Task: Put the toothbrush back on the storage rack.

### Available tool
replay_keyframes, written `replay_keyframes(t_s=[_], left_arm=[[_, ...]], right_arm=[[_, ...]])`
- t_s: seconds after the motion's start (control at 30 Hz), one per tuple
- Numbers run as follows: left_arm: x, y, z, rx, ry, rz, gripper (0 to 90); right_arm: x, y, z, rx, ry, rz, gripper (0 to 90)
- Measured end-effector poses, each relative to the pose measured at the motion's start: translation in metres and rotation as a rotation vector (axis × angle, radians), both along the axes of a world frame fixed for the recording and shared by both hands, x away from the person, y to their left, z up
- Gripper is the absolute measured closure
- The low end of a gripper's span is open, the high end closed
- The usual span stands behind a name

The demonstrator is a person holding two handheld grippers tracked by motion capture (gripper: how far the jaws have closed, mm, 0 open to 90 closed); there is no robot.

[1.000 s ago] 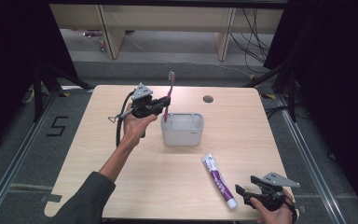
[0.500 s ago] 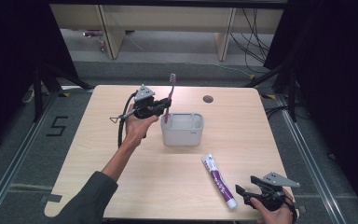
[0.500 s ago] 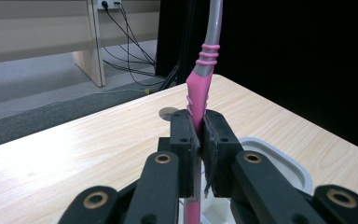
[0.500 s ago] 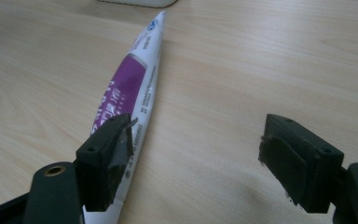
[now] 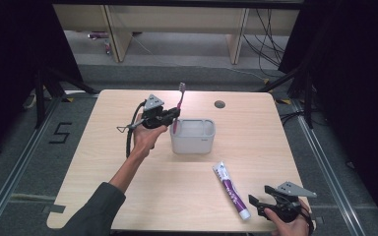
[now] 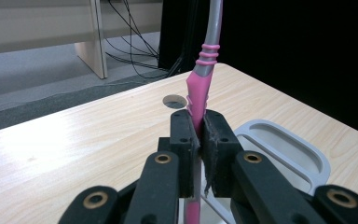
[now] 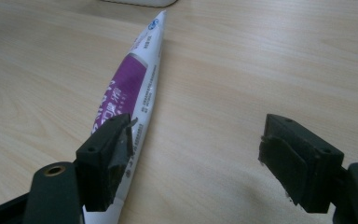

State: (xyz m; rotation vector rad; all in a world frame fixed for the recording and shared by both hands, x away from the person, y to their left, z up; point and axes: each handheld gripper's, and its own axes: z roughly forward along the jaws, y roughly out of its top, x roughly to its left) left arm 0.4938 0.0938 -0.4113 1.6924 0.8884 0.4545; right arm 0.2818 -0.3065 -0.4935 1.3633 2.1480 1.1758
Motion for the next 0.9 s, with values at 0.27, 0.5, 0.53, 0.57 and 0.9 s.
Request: replay_keyframes(t_s=[0.27, 0.5, 0.53, 0.57, 0.9], left_arm=[[0.001, -0.001, -0.011, 0.011, 0.013, 0.003, 82.6], [0.0, -0.006, -0.016, 0.021, 0.018, -0.001, 82.6], [0.0, -0.006, -0.017, 0.021, 0.019, 0.0, 82.6], [0.0, -0.006, -0.018, 0.021, 0.02, 0.001, 82.6], [0.001, -0.004, -0.027, 0.042, 0.031, 0.01, 82.5]], right_arm=[[-0.001, 0.0, 0.001, -0.012, 0.007, 0.0, 25.7], [0.0, 0.0, -0.001, 0.007, -0.002, 0.006, 25.7], [0.0, 0.001, -0.001, 0.01, 0.003, 0.006, 25.7], [0.0, 0.001, -0.001, 0.024, 0.013, 0.012, 25.7], [-0.001, 0.001, 0.001, 0.007, 0.028, 0.008, 25.7]])
